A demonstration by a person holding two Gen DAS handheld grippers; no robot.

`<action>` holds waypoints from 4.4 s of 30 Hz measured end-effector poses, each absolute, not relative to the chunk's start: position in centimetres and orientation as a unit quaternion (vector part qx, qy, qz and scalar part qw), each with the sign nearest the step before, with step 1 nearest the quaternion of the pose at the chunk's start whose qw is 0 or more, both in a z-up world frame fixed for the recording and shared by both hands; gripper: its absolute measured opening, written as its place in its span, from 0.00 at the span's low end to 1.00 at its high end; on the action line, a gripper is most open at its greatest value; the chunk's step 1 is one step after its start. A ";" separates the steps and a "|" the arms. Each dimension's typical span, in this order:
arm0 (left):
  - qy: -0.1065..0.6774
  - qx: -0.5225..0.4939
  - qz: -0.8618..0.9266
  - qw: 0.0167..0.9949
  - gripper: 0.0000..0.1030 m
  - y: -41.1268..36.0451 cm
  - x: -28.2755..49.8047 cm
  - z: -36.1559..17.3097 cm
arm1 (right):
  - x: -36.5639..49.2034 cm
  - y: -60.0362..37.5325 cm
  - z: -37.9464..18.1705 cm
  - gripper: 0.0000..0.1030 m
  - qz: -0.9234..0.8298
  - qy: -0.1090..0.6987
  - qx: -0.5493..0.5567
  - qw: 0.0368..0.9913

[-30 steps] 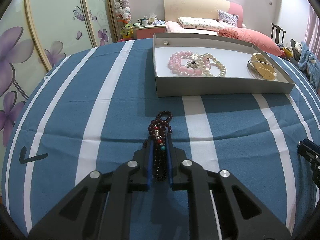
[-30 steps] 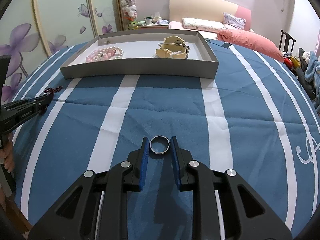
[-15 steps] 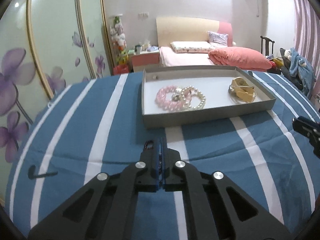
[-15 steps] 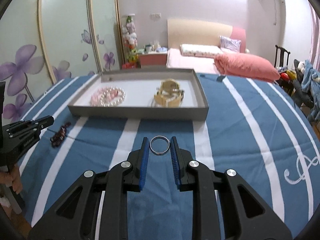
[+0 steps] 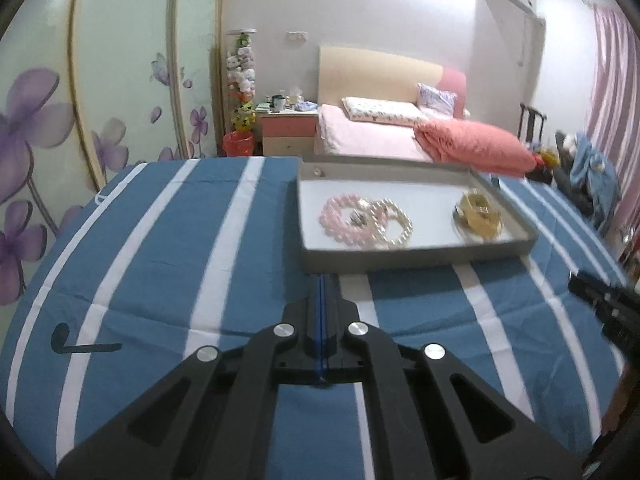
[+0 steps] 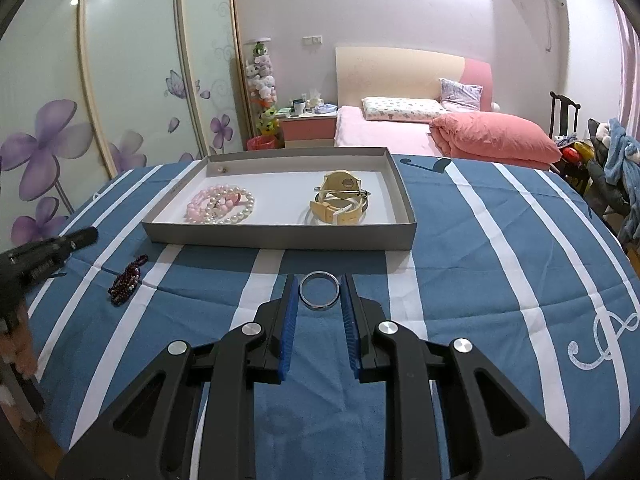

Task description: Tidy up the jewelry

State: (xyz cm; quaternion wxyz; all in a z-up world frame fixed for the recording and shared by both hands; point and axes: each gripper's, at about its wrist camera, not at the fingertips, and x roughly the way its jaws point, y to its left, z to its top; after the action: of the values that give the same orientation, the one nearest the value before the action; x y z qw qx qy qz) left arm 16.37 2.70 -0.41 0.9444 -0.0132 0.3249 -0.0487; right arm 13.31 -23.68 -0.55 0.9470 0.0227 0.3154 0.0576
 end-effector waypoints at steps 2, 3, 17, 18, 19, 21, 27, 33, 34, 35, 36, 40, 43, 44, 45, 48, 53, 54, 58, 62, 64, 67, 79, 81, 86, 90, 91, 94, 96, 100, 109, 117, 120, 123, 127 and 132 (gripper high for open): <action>0.321 -0.026 -0.048 0.946 0.01 3.5 16.4 0.1 | 13.3 -23.8 -0.5 0.22 0.057 0.315 0.024 0.947; 0.319 -0.028 -0.049 0.946 0.01 3.8 16.4 0.3 | 13.4 -23.8 -0.5 0.22 0.058 0.315 0.025 0.947; 0.408 0.029 -0.062 0.910 0.57 0.6 19.4 -5.6 | 13.1 -23.8 -0.6 0.22 0.061 0.320 0.026 0.945; 0.420 0.037 -0.059 0.905 0.54 0.4 19.6 -6.2 | 13.1 -23.8 -0.7 0.22 0.061 0.320 0.026 0.945; 0.435 0.046 -0.055 0.897 0.41 0.2 19.8 -7.0 | 13.2 -23.9 -0.7 0.22 0.060 0.321 0.027 0.945; 0.434 0.041 -0.055 0.898 0.21 0.3 19.7 -6.7 | 13.2 -23.9 -0.8 0.22 0.060 0.322 0.028 0.944; 0.425 0.041 -0.048 0.903 0.10 0.8 19.1 -6.3 | 13.1 -23.7 -0.8 0.22 0.067 0.321 0.033 0.944; 0.394 0.028 -0.049 0.917 0.08 1.2 17.8 -5.0 | 13.0 -24.1 -0.3 0.22 0.064 0.309 0.040 0.948; 0.386 0.027 -0.051 0.921 0.08 1.2 17.5 -4.6 | 13.0 -24.2 -0.2 0.22 0.063 0.307 0.041 0.949; 0.377 0.030 -0.049 0.925 0.08 1.1 17.2 -4.2 | 13.0 -24.3 -0.1 0.22 0.063 0.305 0.043 0.949; 0.369 0.033 -0.048 0.927 0.08 1.0 17.0 -3.9 | 12.9 -24.3 0.0 0.22 0.062 0.301 0.045 0.950; 0.336 0.041 -0.046 0.940 0.08 0.5 15.7 -2.4 | 12.8 -24.5 0.5 0.22 0.062 0.289 0.051 0.954; 0.313 0.047 -0.045 0.947 0.08 0.1 15.0 -1.4 | 12.7 -24.5 0.9 0.22 0.062 0.276 0.052 0.958; 0.302 0.053 -0.043 0.951 0.08 -0.2 14.7 -1.0 | 12.7 -24.5 1.1 0.22 0.062 0.272 0.053 0.959; 0.294 0.058 -0.041 0.953 0.08 -0.5 14.4 -0.7 | 12.6 -24.5 1.3 0.22 0.062 0.267 0.053 0.960; 0.273 0.071 -0.036 0.959 0.08 -1.1 13.9 0.2 | 12.5 -24.6 1.9 0.22 0.060 0.253 0.052 0.964; 0.255 0.075 -0.036 0.963 0.08 -1.8 13.7 1.3 | 12.3 -24.7 2.6 0.22 0.059 0.236 0.054 0.968; 0.252 0.075 -0.036 0.964 0.08 -1.9 13.7 1.5 | 12.3 -24.8 2.8 0.22 0.057 0.231 0.055 0.970; 0.237 0.066 -0.037 0.969 0.08 -2.1 13.7 2.3 | 12.2 -24.9 3.7 0.22 0.053 0.209 0.055 0.975; 0.222 0.056 -0.042 0.972 0.08 -2.3 13.5 3.4 | 12.3 -24.9 4.7 0.22 0.053 0.186 0.050 0.980; 0.214 0.053 -0.046 0.974 0.08 -2.4 13.4 4.0 | 12.3 -24.7 5.1 0.22 0.052 0.175 0.046 0.982; 0.198 0.052 -0.050 0.978 0.08 -2.8 13.2 5.0 | 12.4 -24.5 6.0 0.22 0.055 0.155 0.038 0.986; 0.158 0.053 -0.067 0.984 0.08 -4.5 14.4 7.5 | 13.8 -23.6 7.8 0.22 0.062 0.104 0.025 0.992; 0.151 0.053 -0.065 0.985 0.08 -4.7 14.9 8.0 | 14.2 -23.8 8.1 0.22 0.061 0.093 0.027 0.993; 0.135 0.047 -0.056 0.988 0.08 -5.1 16.5 8.5 | 15.4 -24.1 8.4 0.22 0.056 0.073 0.035 0.995; 0.135 0.038 -0.055 0.989 0.09 -5.4 18.0 8.4 | 17.0 -24.2 7.9 0.22 0.050 0.069 0.038 0.996; 0.136 0.036 -0.056 0.988 0.08 -5.5 18.5 8.2 | 17.4 -24.2 7.7 0.22 0.049 0.071 0.037 0.996; 0.142 0.032 -0.056 0.988 0.08 -5.6 19.9 7.9 | 18.4 -24.0 7.1 0.22 0.046 0.076 0.033 0.995; 0.148 0.029 -0.058 0.987 0.08 -5.7 21.1 7.5 | 19.1 -23.9 6.7 0.22 0.045 0.081 0.032 0.995; 0.155 0.025 -0.060 0.986 0.09 -5.9 22.7 7.0 | 20.4 -23.9 6.3 0.22 0.042 0.087 0.032 0.995; 0.176 0.010 -0.070 0.982 0.09 -6.4 26.1 4.5 | 23.5 -23.4 4.4 0.22 0.042 0.114 0.038 0.992; 0.195 0.005 -0.080 0.978 0.09 -6.5 28.2 1.9 | 25.2 -23.2 1.9 0.22 0.048 0.159 0.040 0.985; 0.201 0.009 -0.082 0.976 0.09 -6.4 28.4 1.2 | 25.7 -22.9 1.5 0.22 0.053 0.172 0.035 0.983; 0.204 0.008 -0.081 0.976 0.09 -6.4 28.5 0.9 | 26.2 -22.5 1.2 0.22 0.058 0.184 0.029 0.981; 0.211 0.006 -0.080 0.974 0.09 -6.4 28.8 0.5 | 26.8 -22.0 0.7 0.22 0.062 0.199 0.022 0.978; 0.223 0.009 -0.082 0.971 0.09 -6.7 29.2 -0.2 | 27.1 -21.7 0.4 0.22 0.065 0.212 0.019 0.975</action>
State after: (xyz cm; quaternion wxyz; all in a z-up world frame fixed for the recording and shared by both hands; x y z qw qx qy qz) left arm 29.18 -6.67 -0.22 0.9714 0.0088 0.2230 -0.0816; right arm 27.14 -21.75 0.40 0.9749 0.0190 0.2122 0.0652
